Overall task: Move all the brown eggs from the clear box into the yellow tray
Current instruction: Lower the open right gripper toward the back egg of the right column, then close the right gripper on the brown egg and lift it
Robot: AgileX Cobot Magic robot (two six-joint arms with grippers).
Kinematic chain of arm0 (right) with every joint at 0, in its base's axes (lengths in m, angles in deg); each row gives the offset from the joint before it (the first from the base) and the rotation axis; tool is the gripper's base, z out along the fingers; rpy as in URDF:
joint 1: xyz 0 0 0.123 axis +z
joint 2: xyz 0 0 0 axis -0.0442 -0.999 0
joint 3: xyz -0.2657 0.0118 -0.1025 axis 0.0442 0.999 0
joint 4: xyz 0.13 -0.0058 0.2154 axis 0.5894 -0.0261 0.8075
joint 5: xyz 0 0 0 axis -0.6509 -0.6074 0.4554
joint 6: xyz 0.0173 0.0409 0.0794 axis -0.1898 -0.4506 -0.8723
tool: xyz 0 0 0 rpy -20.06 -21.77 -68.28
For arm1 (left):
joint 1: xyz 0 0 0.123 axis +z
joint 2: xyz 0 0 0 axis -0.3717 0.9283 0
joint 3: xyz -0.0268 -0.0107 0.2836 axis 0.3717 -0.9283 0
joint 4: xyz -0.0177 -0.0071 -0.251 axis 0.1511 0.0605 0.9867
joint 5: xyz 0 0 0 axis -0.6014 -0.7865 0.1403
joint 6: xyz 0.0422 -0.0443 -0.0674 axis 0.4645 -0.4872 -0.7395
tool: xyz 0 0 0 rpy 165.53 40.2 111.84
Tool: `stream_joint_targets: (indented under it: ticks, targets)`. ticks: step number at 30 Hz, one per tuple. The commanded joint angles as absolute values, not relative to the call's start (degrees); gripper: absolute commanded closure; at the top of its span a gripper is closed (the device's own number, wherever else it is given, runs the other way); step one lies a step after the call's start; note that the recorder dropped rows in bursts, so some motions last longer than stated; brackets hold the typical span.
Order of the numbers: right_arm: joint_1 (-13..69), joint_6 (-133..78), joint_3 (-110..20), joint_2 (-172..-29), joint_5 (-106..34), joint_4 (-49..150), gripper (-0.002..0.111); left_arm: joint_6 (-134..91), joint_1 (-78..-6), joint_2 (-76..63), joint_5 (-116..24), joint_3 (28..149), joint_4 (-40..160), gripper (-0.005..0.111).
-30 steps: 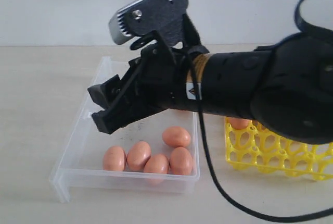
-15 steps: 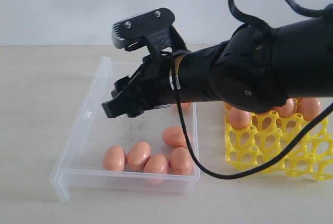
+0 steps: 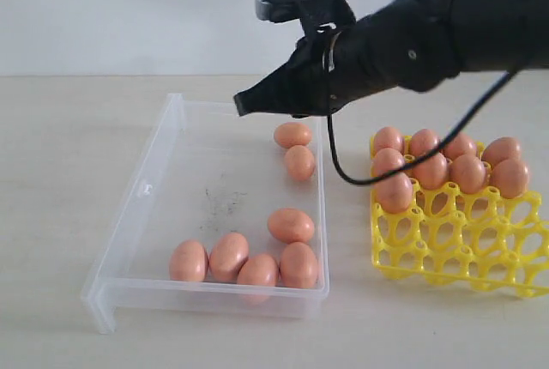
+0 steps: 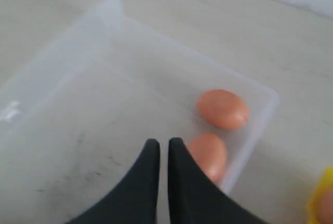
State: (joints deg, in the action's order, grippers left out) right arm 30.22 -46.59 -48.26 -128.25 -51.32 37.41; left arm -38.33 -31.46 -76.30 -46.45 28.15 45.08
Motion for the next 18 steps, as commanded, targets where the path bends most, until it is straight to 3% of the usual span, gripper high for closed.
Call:
stream_joint_targets:
  ticks: [1,3,8,13,18]
  targets:
    - [27.6,-43.5,-61.7,-135.6,-74.0,40.0,0.107,-38.2,-31.9,-76.4,-46.5,28.0,45.2,0.103]
    - [27.6,-38.1,-67.7,-140.2,-81.5,44.4,0.100,-38.2,-31.9,-76.4,-46.5,28.0,45.2,0.103]
    - [27.6,-30.7,-82.5,-150.2,-93.0,55.0,0.057,-38.2,-31.9,-76.4,-46.5,28.0,45.2,0.103]
    - [27.6,-34.1,-92.3,-157.4,-100.8,51.9,0.064,-38.2,-31.9,-76.4,-46.5,28.0,45.2,0.103]
    - [27.6,-35.0,-99.0,-162.7,-106.4,50.1,0.064,-38.2,-31.9,-76.4,-46.5,28.0,45.2,0.103]
